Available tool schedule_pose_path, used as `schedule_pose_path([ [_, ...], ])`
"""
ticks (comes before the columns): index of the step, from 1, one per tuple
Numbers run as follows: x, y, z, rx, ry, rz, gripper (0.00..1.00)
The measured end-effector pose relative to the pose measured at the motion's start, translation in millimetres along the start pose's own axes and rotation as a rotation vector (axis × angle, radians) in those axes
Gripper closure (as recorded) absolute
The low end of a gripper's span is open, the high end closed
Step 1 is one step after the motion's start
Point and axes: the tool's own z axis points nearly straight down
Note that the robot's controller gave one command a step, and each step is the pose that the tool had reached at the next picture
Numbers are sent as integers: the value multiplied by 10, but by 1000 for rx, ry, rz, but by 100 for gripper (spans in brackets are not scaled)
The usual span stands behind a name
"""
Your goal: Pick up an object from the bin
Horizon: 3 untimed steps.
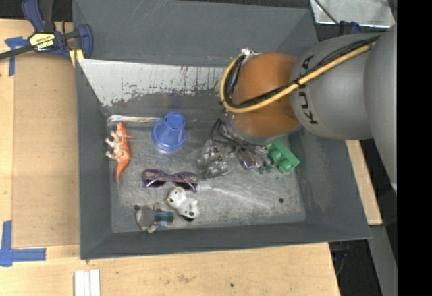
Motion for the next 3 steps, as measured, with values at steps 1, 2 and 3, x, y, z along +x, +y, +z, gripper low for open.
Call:
schedule_pose_path([
  [1,100,51,-250,2,5,-109,100],
  [2,55,329,-497,2,3,-238,100],
  [3,142,370,-669,-1,4,-88,100],
])
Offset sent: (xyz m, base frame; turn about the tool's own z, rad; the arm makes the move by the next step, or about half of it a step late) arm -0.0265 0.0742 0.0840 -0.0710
